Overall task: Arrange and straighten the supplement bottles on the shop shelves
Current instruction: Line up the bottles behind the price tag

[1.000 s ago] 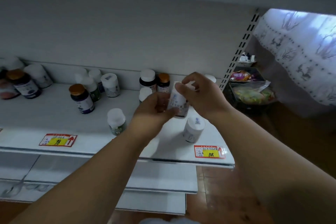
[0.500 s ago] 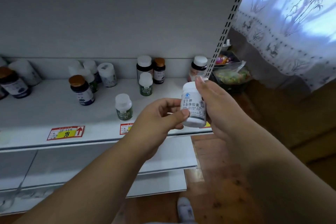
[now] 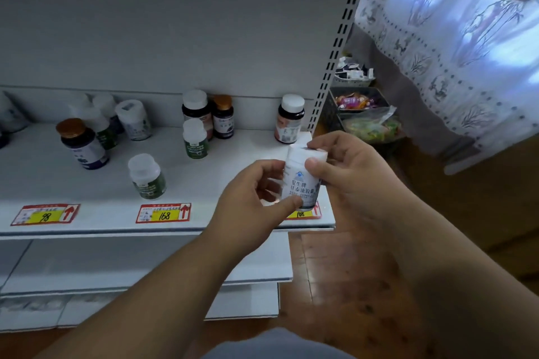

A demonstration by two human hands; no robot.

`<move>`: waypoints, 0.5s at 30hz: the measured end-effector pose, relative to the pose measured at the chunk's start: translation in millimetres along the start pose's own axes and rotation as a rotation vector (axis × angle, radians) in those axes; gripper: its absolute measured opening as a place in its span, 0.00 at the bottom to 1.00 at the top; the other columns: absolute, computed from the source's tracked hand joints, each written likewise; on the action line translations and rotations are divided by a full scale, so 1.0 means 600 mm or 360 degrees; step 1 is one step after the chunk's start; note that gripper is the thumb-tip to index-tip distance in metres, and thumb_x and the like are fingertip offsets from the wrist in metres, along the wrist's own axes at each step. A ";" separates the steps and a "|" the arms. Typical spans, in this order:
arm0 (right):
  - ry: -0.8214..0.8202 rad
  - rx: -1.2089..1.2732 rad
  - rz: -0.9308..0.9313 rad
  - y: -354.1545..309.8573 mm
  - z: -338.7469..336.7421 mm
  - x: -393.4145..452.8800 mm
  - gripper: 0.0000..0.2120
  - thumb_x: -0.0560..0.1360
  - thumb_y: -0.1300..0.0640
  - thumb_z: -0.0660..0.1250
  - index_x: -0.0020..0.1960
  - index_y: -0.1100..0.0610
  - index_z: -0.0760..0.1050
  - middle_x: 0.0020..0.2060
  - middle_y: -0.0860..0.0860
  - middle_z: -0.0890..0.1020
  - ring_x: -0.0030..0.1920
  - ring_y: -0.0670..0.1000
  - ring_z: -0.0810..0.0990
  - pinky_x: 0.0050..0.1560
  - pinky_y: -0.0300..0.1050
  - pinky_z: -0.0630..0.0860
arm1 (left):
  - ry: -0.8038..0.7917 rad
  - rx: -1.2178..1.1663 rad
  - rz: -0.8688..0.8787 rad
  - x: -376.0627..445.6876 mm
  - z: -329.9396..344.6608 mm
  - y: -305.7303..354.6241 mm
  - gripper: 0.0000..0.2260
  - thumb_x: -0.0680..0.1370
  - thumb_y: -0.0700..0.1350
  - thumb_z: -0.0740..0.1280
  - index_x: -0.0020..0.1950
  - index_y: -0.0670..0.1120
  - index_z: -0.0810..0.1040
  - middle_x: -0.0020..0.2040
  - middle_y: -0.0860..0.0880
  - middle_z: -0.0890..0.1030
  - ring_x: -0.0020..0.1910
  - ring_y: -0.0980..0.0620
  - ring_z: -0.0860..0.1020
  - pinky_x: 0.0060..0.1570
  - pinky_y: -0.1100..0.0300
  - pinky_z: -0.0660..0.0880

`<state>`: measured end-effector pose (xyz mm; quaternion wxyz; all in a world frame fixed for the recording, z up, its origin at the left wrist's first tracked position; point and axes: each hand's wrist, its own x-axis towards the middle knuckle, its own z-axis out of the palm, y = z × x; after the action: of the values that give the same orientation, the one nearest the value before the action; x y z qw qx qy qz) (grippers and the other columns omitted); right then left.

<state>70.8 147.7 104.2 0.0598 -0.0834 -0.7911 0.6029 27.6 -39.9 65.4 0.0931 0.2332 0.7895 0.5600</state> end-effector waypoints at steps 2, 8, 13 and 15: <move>-0.0070 -0.0175 -0.0049 0.018 -0.023 0.011 0.12 0.70 0.52 0.75 0.50 0.44 0.78 0.49 0.45 0.83 0.50 0.47 0.83 0.50 0.45 0.81 | 0.0140 0.0218 0.0048 0.001 0.029 -0.009 0.20 0.70 0.48 0.76 0.59 0.56 0.74 0.48 0.59 0.78 0.45 0.61 0.77 0.44 0.68 0.76; 0.0157 -0.0443 -0.0034 0.092 -0.038 0.048 0.12 0.69 0.49 0.76 0.47 0.40 0.74 0.43 0.39 0.82 0.43 0.39 0.82 0.37 0.48 0.83 | 0.0159 0.0256 -0.0111 -0.017 0.111 -0.040 0.13 0.75 0.43 0.69 0.51 0.61 0.73 0.50 0.62 0.74 0.50 0.67 0.74 0.45 0.78 0.69; 0.0028 -0.0640 -0.0172 0.137 -0.034 0.074 0.13 0.69 0.48 0.75 0.48 0.40 0.72 0.47 0.39 0.80 0.47 0.43 0.80 0.46 0.44 0.81 | -0.0049 0.0344 -0.0137 -0.010 0.137 -0.050 0.14 0.75 0.42 0.65 0.53 0.60 0.74 0.62 0.65 0.68 0.58 0.70 0.68 0.51 0.81 0.64; -0.0022 -0.0706 -0.0275 0.144 -0.031 0.082 0.13 0.68 0.50 0.74 0.48 0.42 0.72 0.49 0.38 0.79 0.48 0.42 0.79 0.50 0.46 0.80 | -0.0047 0.0309 -0.0169 -0.005 0.143 -0.049 0.13 0.74 0.41 0.65 0.52 0.59 0.74 0.63 0.64 0.68 0.58 0.67 0.69 0.50 0.80 0.65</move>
<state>31.4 197.4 25.6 0.0860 -0.0225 -0.9088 0.4077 57.6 23.0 7.3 0.1112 0.2072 0.8499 0.4717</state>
